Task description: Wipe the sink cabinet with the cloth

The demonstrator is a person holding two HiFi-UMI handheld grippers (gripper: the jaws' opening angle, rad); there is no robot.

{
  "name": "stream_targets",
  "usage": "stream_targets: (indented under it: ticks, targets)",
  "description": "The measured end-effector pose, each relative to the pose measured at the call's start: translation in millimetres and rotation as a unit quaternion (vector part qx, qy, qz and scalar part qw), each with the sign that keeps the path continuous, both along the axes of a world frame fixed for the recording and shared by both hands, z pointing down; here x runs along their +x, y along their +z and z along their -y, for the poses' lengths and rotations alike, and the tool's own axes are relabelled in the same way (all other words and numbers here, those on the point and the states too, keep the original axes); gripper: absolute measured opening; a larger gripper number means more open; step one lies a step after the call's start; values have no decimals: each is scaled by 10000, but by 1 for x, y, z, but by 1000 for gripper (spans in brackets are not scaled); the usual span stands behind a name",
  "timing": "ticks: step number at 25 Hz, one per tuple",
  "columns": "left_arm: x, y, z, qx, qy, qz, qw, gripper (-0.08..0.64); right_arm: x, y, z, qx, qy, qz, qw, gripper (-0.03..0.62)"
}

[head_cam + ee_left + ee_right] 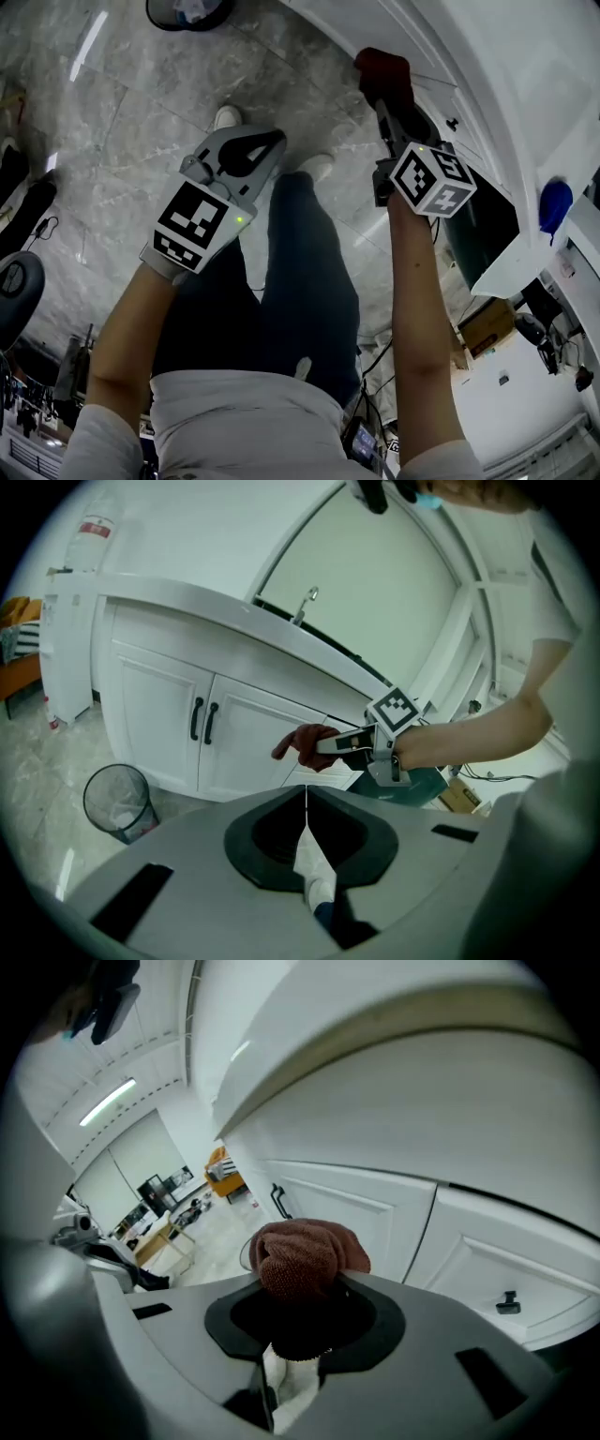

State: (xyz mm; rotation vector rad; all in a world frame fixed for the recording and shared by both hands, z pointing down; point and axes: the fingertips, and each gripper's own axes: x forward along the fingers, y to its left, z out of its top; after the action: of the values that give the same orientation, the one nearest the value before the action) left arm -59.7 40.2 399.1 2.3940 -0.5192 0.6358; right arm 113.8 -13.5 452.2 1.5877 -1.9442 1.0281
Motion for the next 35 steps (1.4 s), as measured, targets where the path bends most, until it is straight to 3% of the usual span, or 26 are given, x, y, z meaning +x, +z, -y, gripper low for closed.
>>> stream_targets:
  ticks: [6, 10, 17, 24, 31, 35]
  targets:
    - [14, -30, 7, 220, 320, -11, 9992, 12, -18, -65, -15, 304, -27, 206, 9993, 107]
    - [26, -67, 2, 211, 442, -62, 9988, 12, -17, -113, -36, 460, 213, 392, 9979, 107]
    - [48, -147, 29, 659, 495, -299, 9962, 12, -4, -205, -43, 1231, 615, 419, 9896, 107]
    - [67, -222, 36, 1113, 714, -494, 9900, 12, 20, -297, -55, 1930, 921, 256, 9765, 107]
    - [92, -280, 37, 1174, 685, -918, 9865, 12, 44, -378, -69, 2601, 1152, 32, 9587, 107]
    - [105, -315, 36, 1387, 985, -1019, 9801, 12, 49, -410, -76, 2845, 1258, -42, 9504, 107]
